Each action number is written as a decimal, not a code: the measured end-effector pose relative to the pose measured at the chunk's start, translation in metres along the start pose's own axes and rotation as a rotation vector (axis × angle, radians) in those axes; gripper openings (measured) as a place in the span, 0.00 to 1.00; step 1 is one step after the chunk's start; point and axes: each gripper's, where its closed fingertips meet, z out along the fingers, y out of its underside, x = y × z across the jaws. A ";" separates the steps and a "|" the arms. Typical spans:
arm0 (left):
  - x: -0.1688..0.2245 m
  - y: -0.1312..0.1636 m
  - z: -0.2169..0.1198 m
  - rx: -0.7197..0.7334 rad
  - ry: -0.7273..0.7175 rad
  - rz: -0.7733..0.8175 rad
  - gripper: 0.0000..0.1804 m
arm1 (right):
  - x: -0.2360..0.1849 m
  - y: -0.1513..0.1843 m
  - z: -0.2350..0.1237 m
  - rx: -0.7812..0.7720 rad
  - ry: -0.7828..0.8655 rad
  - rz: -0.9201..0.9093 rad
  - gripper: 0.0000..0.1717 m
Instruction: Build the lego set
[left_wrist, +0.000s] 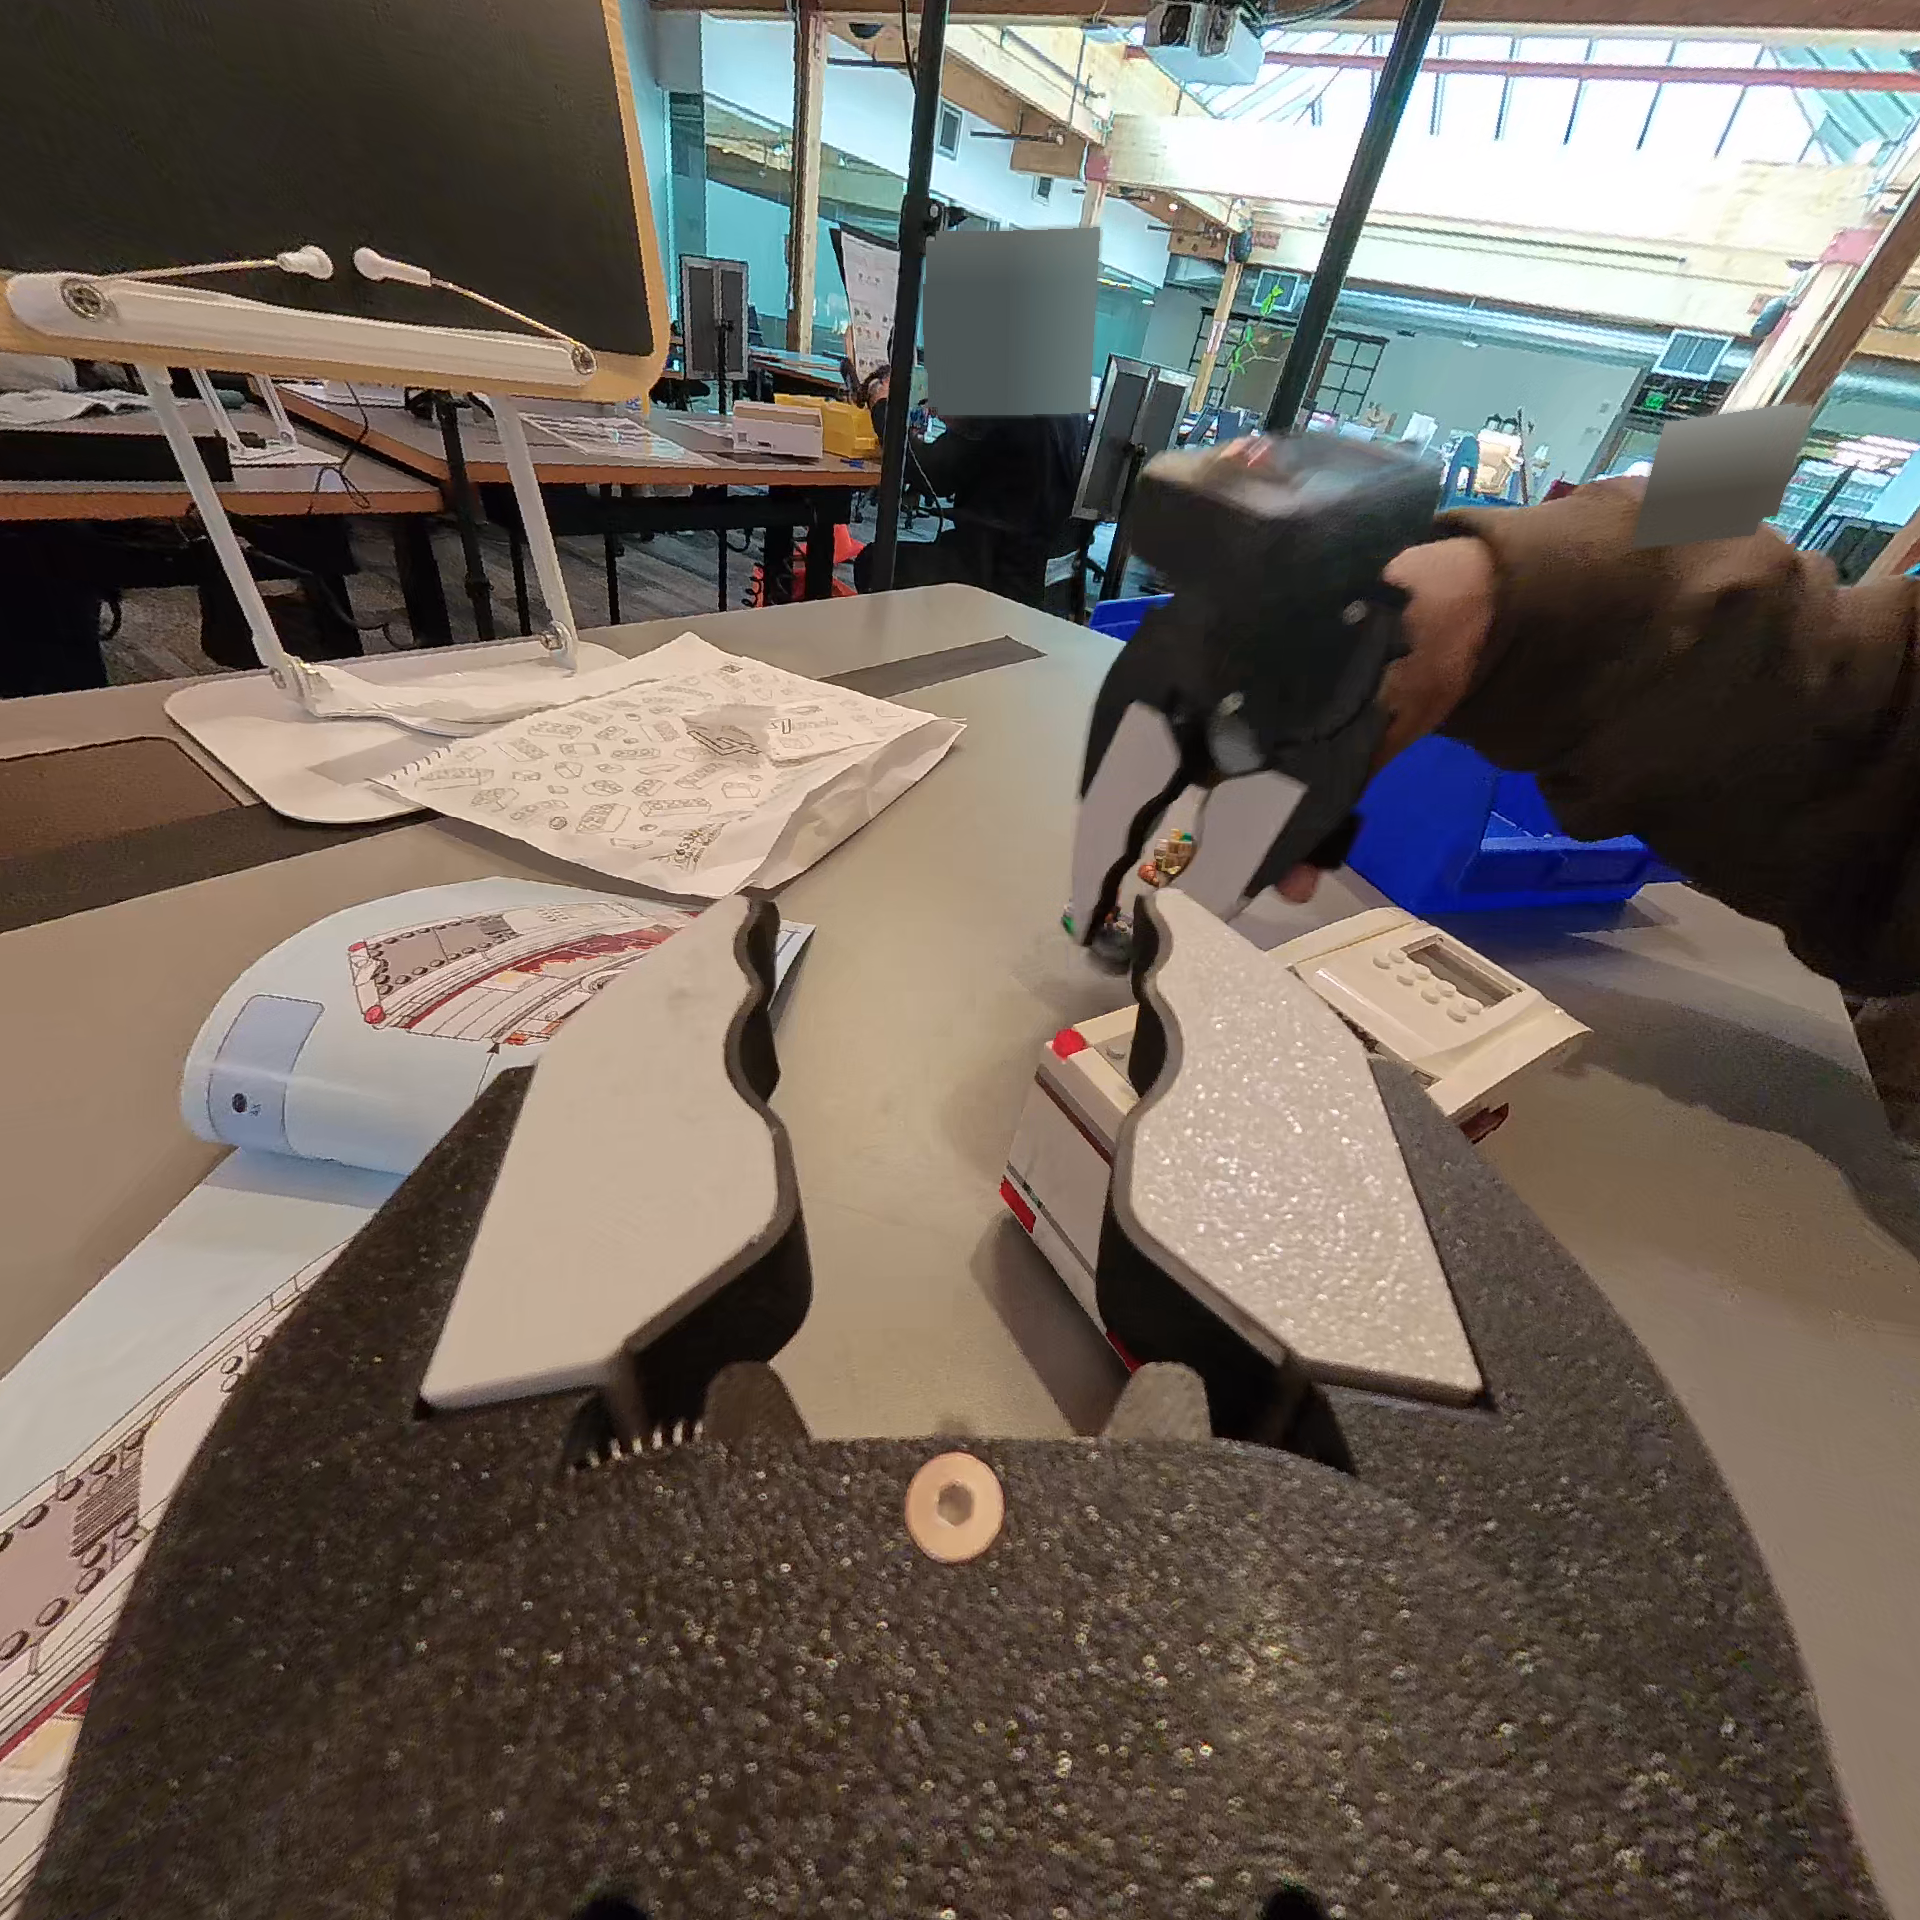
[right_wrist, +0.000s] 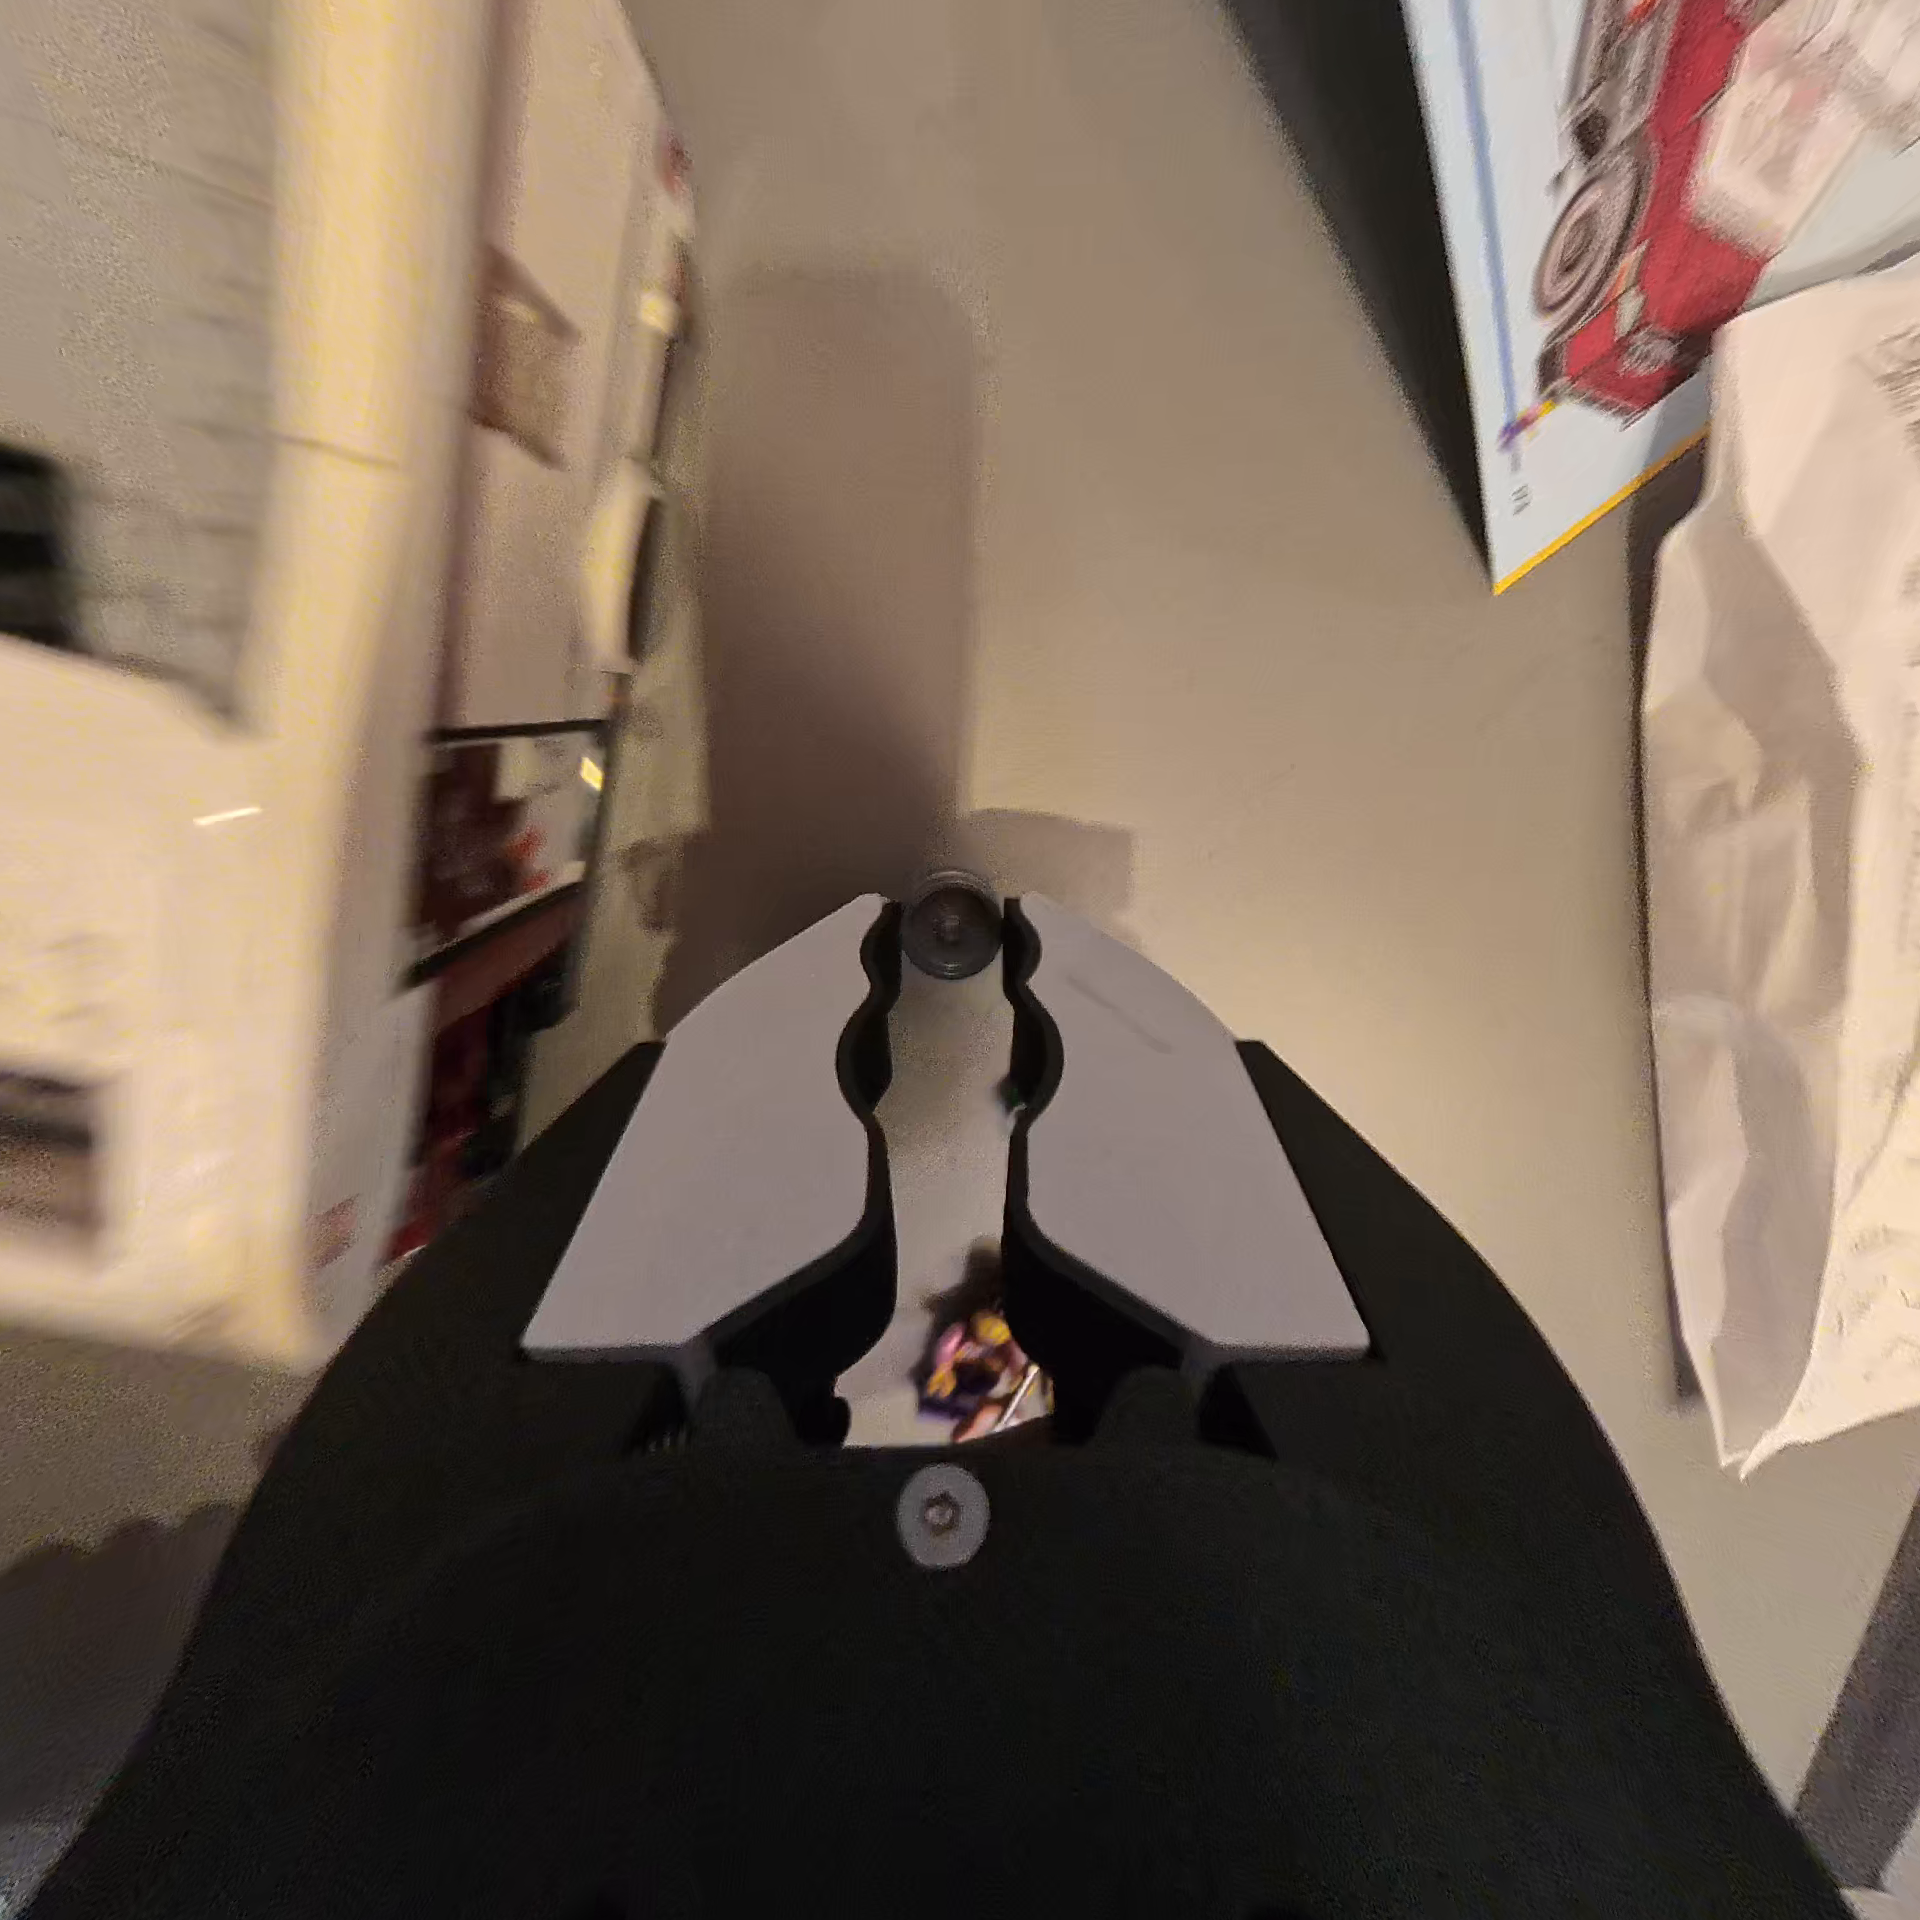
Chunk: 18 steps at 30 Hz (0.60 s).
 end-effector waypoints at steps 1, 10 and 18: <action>-0.001 -0.001 -0.001 0.002 -0.004 0.001 0.37 | -0.007 -0.004 -0.016 0.055 0.006 0.009 0.11; 0.002 0.003 0.002 -0.012 0.005 0.002 0.37 | -0.167 -0.017 -0.084 0.313 0.061 -0.083 0.11; 0.002 0.010 0.002 -0.056 0.011 0.064 0.37 | -0.193 0.010 -0.001 0.202 0.078 0.031 0.11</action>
